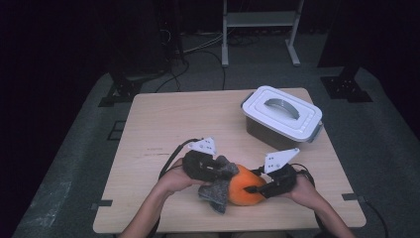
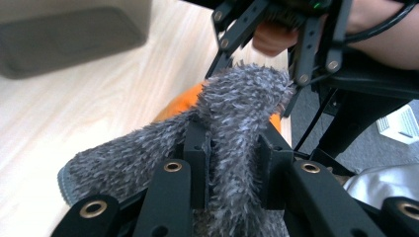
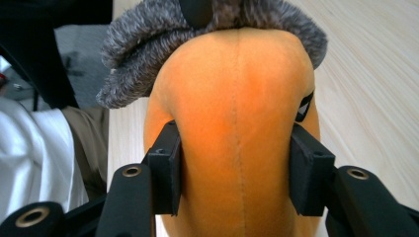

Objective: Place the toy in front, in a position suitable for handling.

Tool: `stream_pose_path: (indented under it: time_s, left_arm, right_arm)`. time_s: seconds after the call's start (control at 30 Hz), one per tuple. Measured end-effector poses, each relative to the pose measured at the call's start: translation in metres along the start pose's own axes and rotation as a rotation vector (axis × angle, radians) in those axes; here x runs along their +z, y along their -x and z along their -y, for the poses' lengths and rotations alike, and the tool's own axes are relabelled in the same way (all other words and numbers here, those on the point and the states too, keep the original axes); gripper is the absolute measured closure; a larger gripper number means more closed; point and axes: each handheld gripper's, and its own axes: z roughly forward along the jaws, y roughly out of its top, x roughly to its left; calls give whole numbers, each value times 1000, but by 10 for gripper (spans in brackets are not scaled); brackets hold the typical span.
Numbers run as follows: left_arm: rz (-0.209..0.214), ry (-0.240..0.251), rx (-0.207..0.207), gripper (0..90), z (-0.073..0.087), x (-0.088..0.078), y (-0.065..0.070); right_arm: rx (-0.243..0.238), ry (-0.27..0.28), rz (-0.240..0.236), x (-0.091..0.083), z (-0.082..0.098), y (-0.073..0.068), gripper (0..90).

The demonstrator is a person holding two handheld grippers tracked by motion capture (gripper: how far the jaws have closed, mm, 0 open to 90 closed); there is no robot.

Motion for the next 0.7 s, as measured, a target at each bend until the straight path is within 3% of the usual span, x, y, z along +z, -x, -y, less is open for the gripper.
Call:
stream_pose_path:
  time_s: [0.2, 0.3, 0.37, 0.4, 0.7]
  left_arm:
    - [-41, 23, 8, 712, -1, -31, 1]
    - [-48, -10, 0, 713, 5, -30, 0]
    - [-53, -43, -18, 713, 10, -25, -3]
    - [-49, -36, -32, 714, 13, -22, -6]
    - [-46, -52, -41, 714, 19, -18, -9]
  right_arm:
    - [-54, 69, -117, 25, -22, 10, 477]
    - [-89, 52, -163, 40, -28, 14, 472]
    - [-124, 9, -170, 48, -28, 13, 466]
    - [-130, 12, -177, 49, -27, 13, 462]
    - [-110, 2, -153, 32, -9, 20, 452]
